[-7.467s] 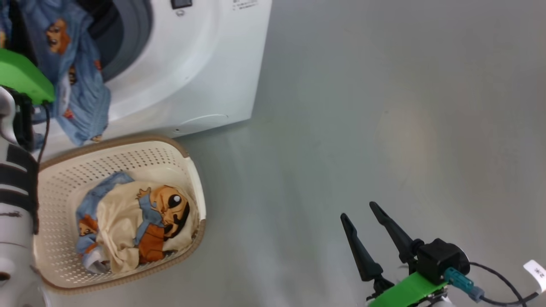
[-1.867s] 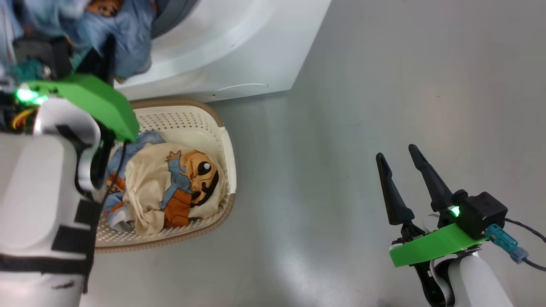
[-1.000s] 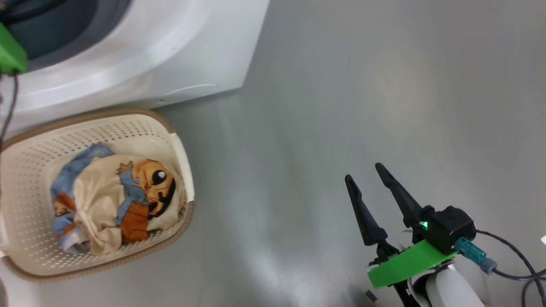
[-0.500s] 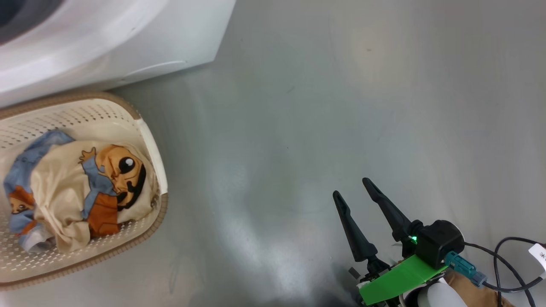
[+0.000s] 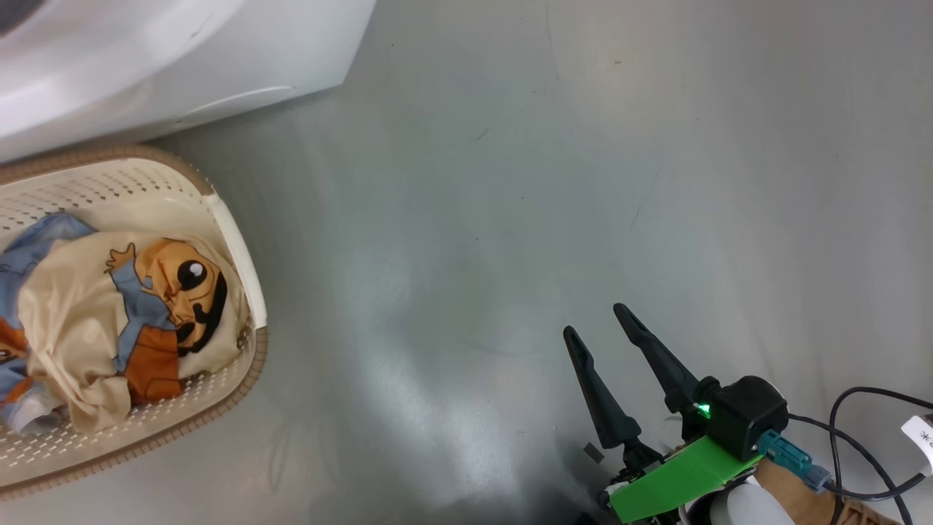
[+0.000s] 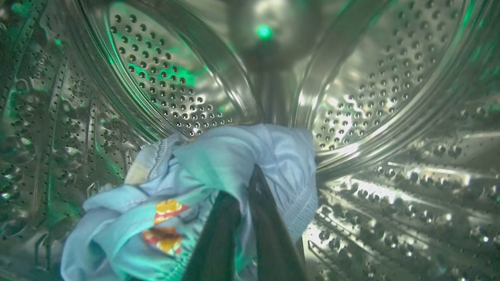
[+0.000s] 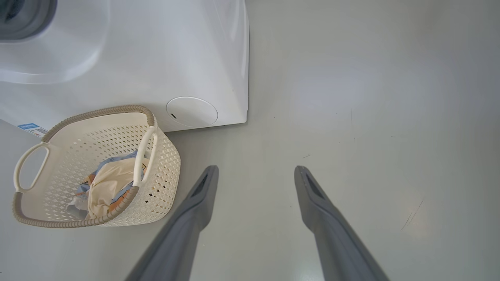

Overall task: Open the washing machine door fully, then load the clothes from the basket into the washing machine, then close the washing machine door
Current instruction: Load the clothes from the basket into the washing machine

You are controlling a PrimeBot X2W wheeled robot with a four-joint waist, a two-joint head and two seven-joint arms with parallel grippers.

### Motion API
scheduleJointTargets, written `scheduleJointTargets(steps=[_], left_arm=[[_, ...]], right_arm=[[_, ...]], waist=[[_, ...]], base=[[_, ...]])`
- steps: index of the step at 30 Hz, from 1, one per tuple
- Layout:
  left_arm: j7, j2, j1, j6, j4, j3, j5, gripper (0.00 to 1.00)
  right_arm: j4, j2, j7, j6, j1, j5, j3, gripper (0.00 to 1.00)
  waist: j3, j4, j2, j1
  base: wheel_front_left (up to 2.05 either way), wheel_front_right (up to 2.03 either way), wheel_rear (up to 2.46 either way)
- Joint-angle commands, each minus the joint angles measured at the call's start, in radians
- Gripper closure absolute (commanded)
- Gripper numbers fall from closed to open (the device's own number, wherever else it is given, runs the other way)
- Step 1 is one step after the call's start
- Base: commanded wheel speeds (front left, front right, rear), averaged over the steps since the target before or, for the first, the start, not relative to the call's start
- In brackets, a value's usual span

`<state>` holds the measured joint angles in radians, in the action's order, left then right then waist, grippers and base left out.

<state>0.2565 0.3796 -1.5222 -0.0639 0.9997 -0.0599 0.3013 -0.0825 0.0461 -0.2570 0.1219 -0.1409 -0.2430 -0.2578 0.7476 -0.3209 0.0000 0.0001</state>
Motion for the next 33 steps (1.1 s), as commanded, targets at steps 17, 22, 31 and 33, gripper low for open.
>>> scheduleJointTargets(steps=[17,22,31,33], left_arm=[[0.005,-0.049,0.048,-0.135,0.165,-0.054,-0.053,0.0],[0.005,-0.082,0.119,-0.149,0.13,-0.026,-0.024,0.0],[0.005,-0.136,0.263,-0.15,0.055,0.001,-0.009,0.0],[0.005,-0.148,0.301,-0.148,0.037,-0.007,-0.02,0.0]], right_arm=[[-0.022,0.004,-0.005,0.009,0.002,-0.016,-0.008,0.0],[-0.039,0.004,-0.005,0.009,-0.005,-0.012,-0.004,0.0],[-0.058,0.004,-0.005,0.009,-0.016,-0.011,0.007,0.0],[-0.06,0.004,-0.005,0.009,-0.018,-0.011,0.016,0.0]], waist=[[-0.086,0.081,0.0,-0.0001],[-0.131,0.101,0.0,-0.0001],[-0.202,0.136,0.0,-0.0001],[-0.218,0.147,0.0,-0.0001]], base=[[0.0,0.0,0.0],[0.0,0.0,0.0],[0.0,0.0,0.0],[0.0,0.0,0.0]])
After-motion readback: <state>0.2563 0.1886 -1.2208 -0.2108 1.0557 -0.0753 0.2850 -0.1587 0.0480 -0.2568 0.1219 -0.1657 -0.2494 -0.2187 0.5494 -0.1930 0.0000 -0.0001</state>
